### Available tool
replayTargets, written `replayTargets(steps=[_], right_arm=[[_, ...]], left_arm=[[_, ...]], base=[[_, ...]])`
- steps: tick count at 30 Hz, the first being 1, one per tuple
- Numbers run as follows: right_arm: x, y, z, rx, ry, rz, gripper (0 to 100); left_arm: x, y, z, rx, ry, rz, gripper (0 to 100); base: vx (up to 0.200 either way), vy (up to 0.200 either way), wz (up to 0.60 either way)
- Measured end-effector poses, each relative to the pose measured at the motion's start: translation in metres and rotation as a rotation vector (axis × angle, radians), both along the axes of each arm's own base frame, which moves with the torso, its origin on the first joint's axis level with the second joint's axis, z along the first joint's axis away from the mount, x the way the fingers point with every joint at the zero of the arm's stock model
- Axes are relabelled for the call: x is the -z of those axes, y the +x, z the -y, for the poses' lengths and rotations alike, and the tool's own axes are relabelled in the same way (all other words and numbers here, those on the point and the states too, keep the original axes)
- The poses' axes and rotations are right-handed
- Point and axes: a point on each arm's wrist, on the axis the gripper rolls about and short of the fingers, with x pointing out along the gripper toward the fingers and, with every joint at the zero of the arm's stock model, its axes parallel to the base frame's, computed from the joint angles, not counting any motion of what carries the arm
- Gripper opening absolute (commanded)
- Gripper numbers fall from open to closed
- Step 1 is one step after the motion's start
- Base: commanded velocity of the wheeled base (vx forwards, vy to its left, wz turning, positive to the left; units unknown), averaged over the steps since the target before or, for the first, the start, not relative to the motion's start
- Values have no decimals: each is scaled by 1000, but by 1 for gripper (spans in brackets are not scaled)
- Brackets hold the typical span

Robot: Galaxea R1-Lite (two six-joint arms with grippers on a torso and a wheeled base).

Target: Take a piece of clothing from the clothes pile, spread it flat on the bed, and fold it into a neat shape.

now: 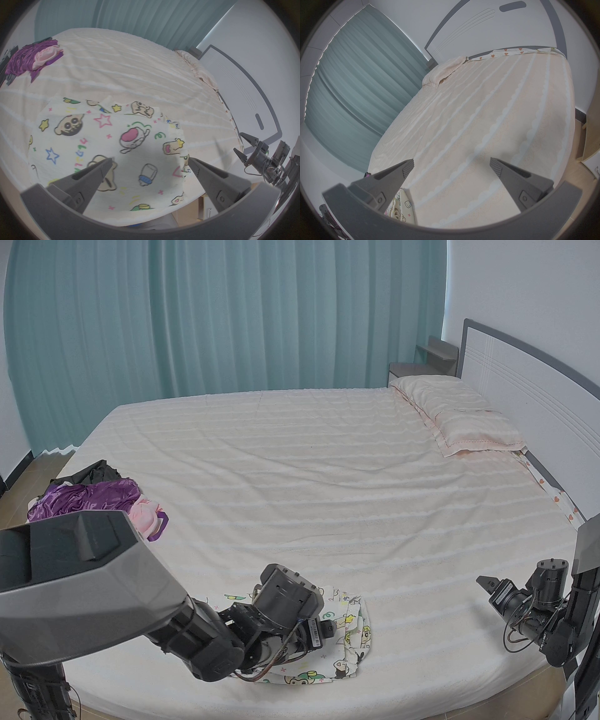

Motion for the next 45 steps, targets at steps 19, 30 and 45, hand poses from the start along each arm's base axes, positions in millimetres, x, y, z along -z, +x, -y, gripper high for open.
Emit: replayTargets(steps=[19, 30, 45], right_arm=[[-2, -4, -59, -268, -1, 29, 100], [-3, 15, -104, -443, -8, 130, 100], [12, 36, -118, -517, -15, 143, 100]], left_arm=[[-31, -52, -101, -216, -203, 25, 100], [-33, -64, -114, -203, -256, -25, 100], [-35, -58, -122, -209, -336, -46, 100]], base=[[-74, 0, 0], [-36, 0, 0], [0, 80, 0]])
